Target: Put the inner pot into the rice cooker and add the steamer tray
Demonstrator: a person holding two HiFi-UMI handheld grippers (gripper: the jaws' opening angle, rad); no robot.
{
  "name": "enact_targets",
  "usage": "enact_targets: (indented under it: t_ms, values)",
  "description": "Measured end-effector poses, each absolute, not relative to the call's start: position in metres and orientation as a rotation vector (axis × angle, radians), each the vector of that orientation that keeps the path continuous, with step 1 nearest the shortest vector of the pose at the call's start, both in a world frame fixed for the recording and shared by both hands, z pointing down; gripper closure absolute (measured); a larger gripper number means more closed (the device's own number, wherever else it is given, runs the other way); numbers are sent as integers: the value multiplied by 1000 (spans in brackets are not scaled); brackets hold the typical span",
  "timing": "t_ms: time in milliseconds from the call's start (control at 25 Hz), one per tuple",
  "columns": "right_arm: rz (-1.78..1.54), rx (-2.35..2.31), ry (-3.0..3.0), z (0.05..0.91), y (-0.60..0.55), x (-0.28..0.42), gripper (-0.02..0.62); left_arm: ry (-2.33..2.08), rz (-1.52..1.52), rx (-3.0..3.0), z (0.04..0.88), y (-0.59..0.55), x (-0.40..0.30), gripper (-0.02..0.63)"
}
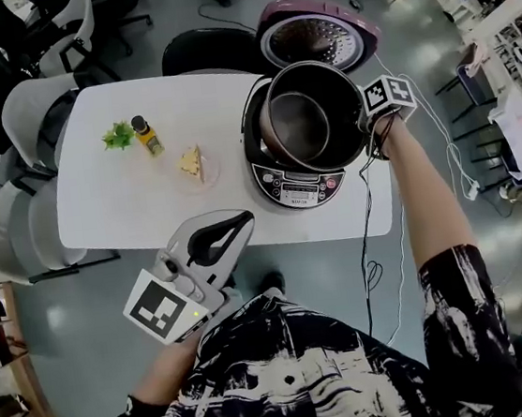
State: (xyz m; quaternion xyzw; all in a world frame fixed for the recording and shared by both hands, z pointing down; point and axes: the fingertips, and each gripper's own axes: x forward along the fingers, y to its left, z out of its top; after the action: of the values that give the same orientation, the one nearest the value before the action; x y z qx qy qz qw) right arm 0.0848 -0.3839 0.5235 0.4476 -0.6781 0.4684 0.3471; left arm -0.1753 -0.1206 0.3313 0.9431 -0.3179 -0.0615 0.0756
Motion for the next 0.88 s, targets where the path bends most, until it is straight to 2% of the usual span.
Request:
enact_targets:
  t_ms: [880]
  values:
    - [1191,1218,-1578,571,-387,81,588,-908,-185,2803,341,-139,-183,601]
